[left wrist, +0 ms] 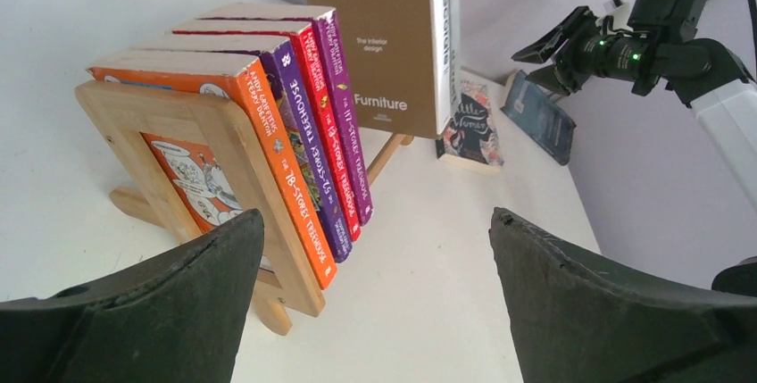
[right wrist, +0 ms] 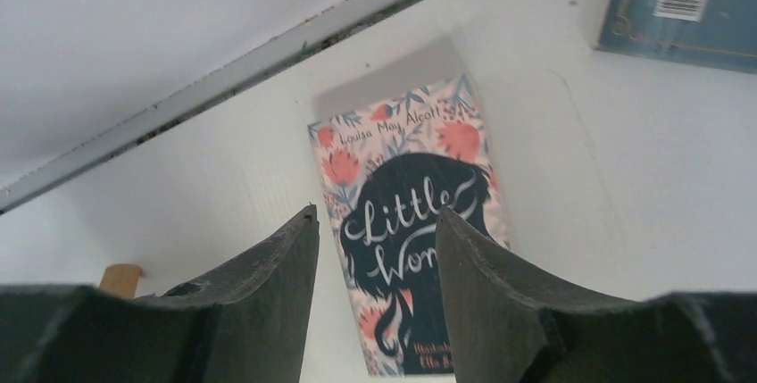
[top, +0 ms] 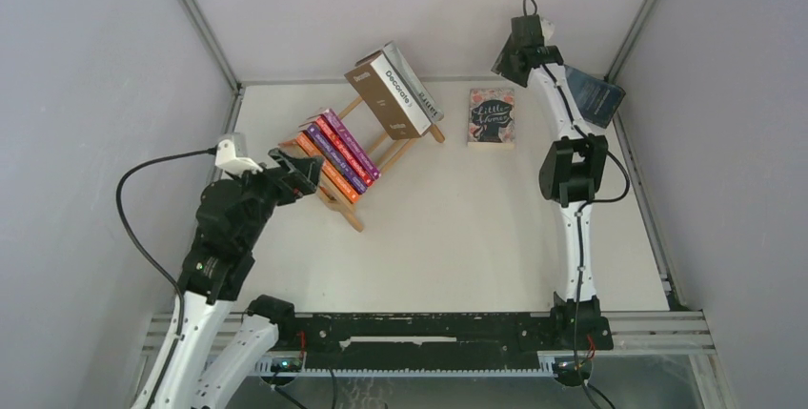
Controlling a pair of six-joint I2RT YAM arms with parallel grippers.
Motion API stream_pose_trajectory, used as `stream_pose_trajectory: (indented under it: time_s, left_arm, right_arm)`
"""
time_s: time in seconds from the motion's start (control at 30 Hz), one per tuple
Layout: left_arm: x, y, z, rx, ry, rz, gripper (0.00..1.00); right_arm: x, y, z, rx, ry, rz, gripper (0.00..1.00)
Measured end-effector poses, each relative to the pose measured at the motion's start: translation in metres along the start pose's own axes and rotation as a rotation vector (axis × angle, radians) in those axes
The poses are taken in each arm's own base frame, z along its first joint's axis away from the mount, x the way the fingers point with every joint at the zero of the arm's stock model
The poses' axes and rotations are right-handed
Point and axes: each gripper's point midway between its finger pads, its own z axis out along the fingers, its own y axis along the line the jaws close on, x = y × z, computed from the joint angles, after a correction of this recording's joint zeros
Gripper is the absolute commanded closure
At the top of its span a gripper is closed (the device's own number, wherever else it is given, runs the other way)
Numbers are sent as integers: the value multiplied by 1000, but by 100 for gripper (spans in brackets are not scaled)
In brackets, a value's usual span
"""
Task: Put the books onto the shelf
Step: Move the book to the center of the board.
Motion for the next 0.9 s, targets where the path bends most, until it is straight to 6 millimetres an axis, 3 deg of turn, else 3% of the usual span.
stream_pose_trajectory:
  time_s: [0.13,0.27,0.37,0.47,0.7,0.9]
  left_arm:
    - [10,6,16,-30,46,3,0]
    - [20,12,29,-57,87,5,0]
    - [26,15,38,-71,109,6,0]
    - [31,18,46,-83,126,7,0]
    - [31,16,61,-90,137,4,0]
    - [33,15,79,-94,156,-3,0]
  right_arm:
    - [7,4,31,-41,7,36,40]
    - [32,0,71,-64,58,86,39]
    - [45,3,90,-100,87,135,38]
    - [44,12,99,-156,87,203,38]
    - [17,35,108,-312,54,397,37]
    - [18,40,120,-353,66,501,34]
